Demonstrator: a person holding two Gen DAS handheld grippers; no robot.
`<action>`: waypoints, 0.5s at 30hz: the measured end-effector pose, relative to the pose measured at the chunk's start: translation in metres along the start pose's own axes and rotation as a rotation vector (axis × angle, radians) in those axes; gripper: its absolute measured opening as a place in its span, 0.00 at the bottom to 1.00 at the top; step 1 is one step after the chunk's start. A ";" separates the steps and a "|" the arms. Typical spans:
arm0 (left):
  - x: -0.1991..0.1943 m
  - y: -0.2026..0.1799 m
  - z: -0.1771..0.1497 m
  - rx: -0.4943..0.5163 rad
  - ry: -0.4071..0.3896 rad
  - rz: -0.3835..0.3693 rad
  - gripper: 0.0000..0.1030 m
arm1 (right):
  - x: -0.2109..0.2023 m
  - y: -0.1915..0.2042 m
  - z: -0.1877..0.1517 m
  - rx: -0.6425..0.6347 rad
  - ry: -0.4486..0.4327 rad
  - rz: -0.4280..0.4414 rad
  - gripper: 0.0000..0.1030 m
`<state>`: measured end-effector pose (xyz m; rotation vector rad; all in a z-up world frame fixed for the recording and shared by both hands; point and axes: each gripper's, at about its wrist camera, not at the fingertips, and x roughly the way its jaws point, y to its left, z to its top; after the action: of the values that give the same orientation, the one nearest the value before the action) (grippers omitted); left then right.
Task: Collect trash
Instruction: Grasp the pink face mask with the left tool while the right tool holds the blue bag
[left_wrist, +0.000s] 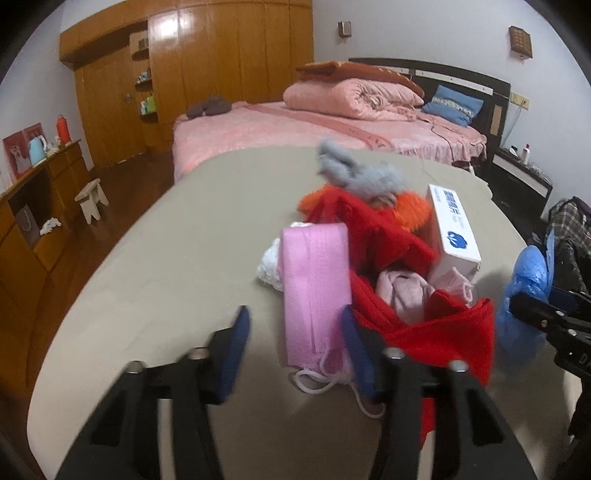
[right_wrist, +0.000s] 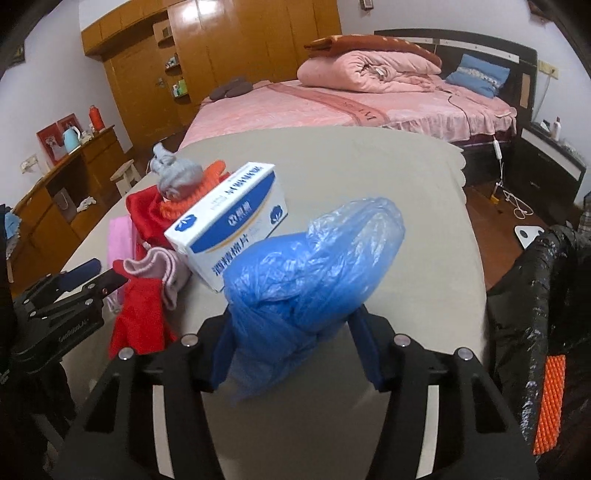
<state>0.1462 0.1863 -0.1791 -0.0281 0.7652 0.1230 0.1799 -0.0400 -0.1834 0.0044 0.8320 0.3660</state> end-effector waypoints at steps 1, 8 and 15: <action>0.001 0.000 0.000 0.003 0.007 -0.013 0.29 | 0.001 0.000 -0.001 -0.003 0.002 0.001 0.53; -0.007 0.002 -0.005 0.006 -0.037 -0.052 0.08 | 0.000 -0.001 -0.001 0.001 -0.003 0.003 0.54; -0.027 0.005 -0.001 -0.031 -0.119 -0.033 0.07 | -0.015 -0.001 0.002 -0.012 -0.039 0.004 0.53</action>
<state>0.1260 0.1883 -0.1609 -0.0623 0.6436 0.1038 0.1729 -0.0458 -0.1715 0.0022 0.7917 0.3732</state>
